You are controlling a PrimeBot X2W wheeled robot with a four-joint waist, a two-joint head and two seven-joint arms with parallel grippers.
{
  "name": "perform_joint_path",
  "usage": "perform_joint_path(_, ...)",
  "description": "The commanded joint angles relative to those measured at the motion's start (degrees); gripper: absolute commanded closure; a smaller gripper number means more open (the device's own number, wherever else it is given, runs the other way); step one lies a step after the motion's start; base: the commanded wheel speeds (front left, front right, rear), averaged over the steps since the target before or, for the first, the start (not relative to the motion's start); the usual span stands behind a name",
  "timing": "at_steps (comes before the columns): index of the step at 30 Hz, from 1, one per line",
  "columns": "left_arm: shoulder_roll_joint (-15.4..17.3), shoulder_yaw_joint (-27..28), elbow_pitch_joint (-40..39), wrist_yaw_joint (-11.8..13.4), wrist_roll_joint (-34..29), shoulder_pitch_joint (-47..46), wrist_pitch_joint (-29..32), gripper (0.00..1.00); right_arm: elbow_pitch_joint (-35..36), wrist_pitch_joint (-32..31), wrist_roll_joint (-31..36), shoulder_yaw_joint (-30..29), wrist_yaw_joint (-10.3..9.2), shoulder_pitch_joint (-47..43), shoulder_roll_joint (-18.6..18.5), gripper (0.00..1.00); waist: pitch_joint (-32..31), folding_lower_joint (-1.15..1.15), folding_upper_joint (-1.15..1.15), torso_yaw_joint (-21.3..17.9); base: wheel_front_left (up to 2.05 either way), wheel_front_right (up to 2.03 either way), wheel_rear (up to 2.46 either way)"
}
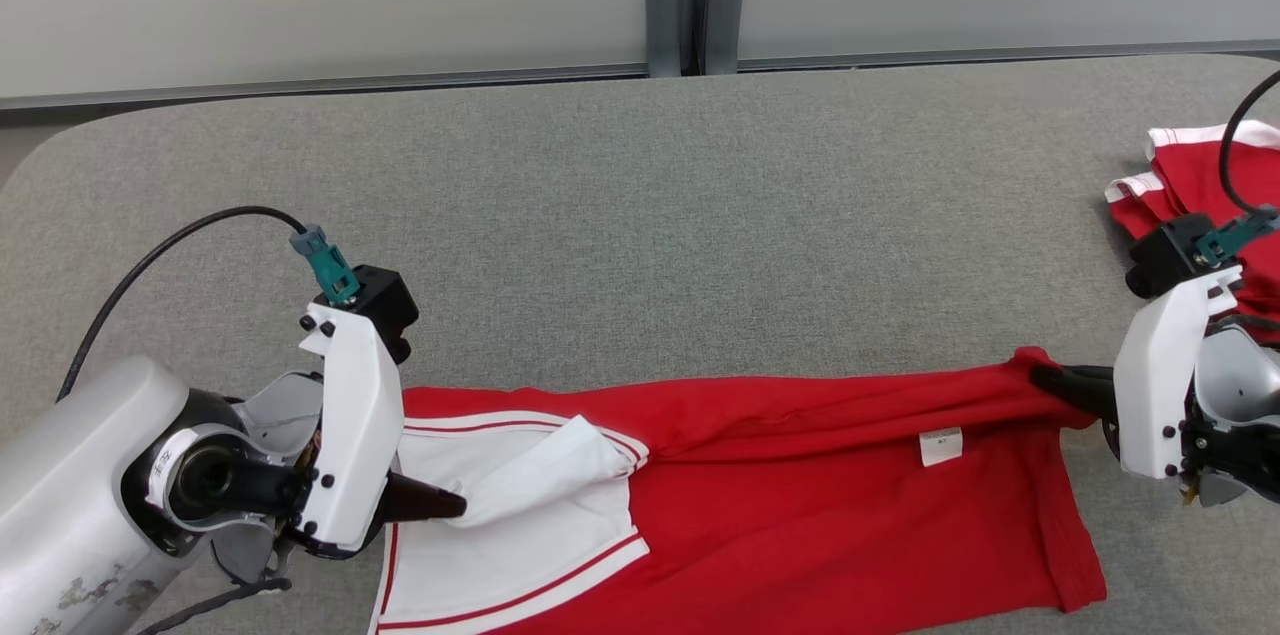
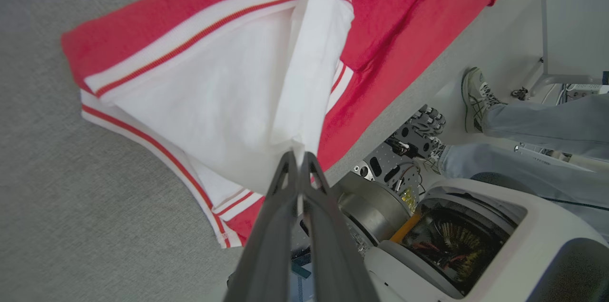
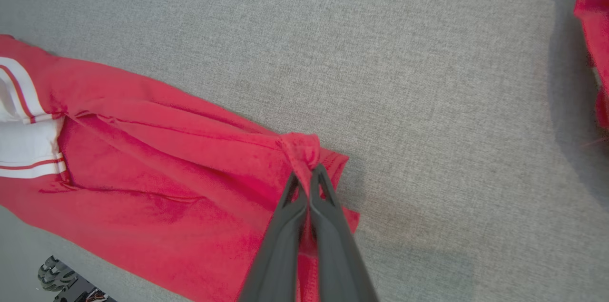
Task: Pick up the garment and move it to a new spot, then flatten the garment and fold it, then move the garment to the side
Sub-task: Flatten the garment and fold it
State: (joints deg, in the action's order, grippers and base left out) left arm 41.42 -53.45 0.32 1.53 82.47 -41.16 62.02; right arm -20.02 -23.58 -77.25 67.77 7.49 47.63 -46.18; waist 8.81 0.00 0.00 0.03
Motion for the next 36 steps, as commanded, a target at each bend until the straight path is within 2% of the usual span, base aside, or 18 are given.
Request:
perform_joint_path(1, 0.56, 0.08, -0.55, 0.39, 1.08, 1.27, 0.38, 1.0, 0.19, 0.12, -0.73, 0.96, 0.02, 0.56, -0.47, 1.0, -0.11, 0.0, 0.0, -0.02, 0.0, 0.0, 0.0)
perform_joint_path(21, 1.01, -1.71, -1.44, 1.63, 2.56, 3.33, 3.55, 1.0, -0.55, -8.92, -3.91, 4.99, 0.02, 0.75, 0.0, 1.0, -0.25, 0.0, 0.0, -0.38, 0.0, 0.0, 0.0)
perform_joint_path(22, 0.92, -1.85, -1.25, 1.66, 2.47, 3.44, 3.6, 1.0, -0.79, -9.14, -3.85, 5.04, 0.01, 0.77, 0.12, 0.93, -0.24, 0.0, 0.0, -0.4, 0.0, 0.0, 0.0)
perform_joint_path(24, 0.88, -2.42, -0.73, 1.59, 2.09, 3.64, 3.88, 1.0, -1.44, -9.38, -3.51, 5.15, 0.01, 0.66, 0.45, 0.6, -0.24, 0.0, 0.0, -0.46, 0.0, 0.0, 0.0)
perform_joint_path(25, 0.75, -2.59, -0.54, 1.45, 1.81, 3.7, 3.79, 1.0, -1.71, -9.5, -3.37, 5.19, 0.02, 0.57, 0.64, 0.52, -0.25, 0.0, 0.0, -0.49, 0.0, 0.0, 0.0)
perform_joint_path(26, 0.59, -2.68, -0.34, 1.33, 1.57, 3.78, 3.56, 0.86, -1.97, -9.53, -3.21, 5.23, 0.01, 0.45, 0.84, 0.08, -0.27, 0.0, 0.0, -0.53, 0.0, 0.0, 0.0)
perform_joint_path(27, 0.44, -2.71, -0.07, 1.24, 1.42, 3.87, 3.33, 0.36, -2.24, -9.33, -2.98, 5.27, 0.02, 0.35, 1.02, 0.0, -0.32, 0.0, 0.0, -0.56, 0.0, 0.0, 0.0)
perform_joint_path(28, 0.3, -2.8, 0.18, 1.14, 1.19, 3.99, 3.13, 0.0, -2.49, -9.11, -2.87, 5.3, 0.02, 0.23, 1.23, 0.0, -0.36, 0.0, 0.0, -0.58, 0.0, 0.0, 0.0)
perform_joint_path(36, -0.17, -2.4, 1.38, 0.8, 0.99, 4.01, 2.15, 0.0, -4.16, -6.35, -3.13, 5.25, 0.02, -0.04, 2.21, 0.0, -1.41, 0.0, 0.0, -0.8, 0.0, 0.0, 0.0)
